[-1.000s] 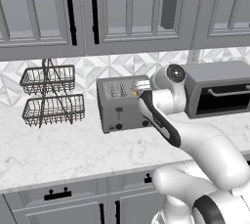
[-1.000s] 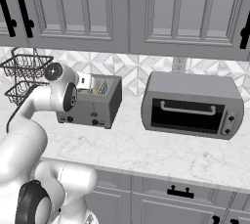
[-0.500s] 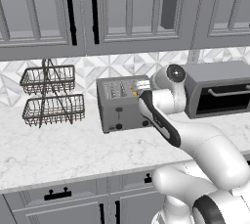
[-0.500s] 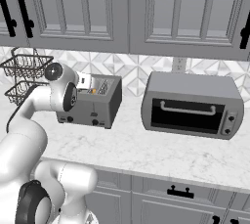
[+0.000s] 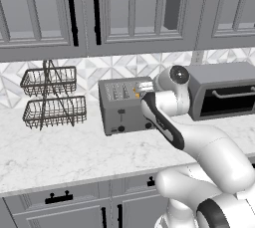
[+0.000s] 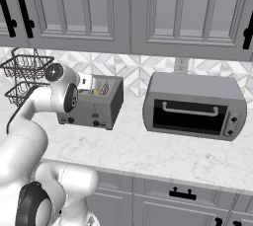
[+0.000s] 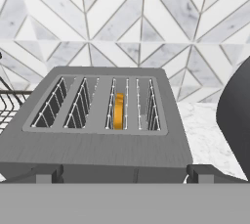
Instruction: Start the toaster. Once the lever pops up, take the bread to the plate on the dining counter.
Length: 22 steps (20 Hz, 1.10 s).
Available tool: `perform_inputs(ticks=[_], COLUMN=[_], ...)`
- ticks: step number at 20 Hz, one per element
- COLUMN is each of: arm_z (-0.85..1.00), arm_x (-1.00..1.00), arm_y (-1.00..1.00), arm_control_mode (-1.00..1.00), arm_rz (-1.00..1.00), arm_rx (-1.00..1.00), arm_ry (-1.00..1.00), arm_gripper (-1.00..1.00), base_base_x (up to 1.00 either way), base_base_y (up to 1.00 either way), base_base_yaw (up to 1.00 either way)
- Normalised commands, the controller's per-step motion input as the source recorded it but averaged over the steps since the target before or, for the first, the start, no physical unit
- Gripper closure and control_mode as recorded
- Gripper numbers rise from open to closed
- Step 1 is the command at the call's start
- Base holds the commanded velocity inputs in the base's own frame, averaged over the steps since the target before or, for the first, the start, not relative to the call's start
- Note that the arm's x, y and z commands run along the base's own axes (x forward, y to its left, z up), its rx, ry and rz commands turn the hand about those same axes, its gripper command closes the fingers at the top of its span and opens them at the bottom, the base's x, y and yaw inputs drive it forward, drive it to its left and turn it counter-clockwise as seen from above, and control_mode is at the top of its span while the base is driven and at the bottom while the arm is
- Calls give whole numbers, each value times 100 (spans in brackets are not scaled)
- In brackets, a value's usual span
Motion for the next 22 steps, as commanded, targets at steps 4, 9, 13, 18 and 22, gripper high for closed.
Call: perform_inputs(ticks=[4, 9, 13, 18, 22], arm_z=[0, 0, 0, 0, 0], arm_x=[0, 0, 0, 0, 0], arm_y=[0, 0, 0, 0, 0], arm_control_mode=[-100, -100, -100, -100, -100], arm_rz=[0, 0, 0, 0, 0], arm_rx=[0, 0, 0, 0, 0], arm_ry=[0, 0, 0, 0, 0], arm_gripper=[-100, -100, -100, -100, -100], base_base_x=[0, 0, 0, 0, 0], base_base_y=[0, 0, 0, 0, 0], base_base_yaw=[0, 0, 0, 0, 0])
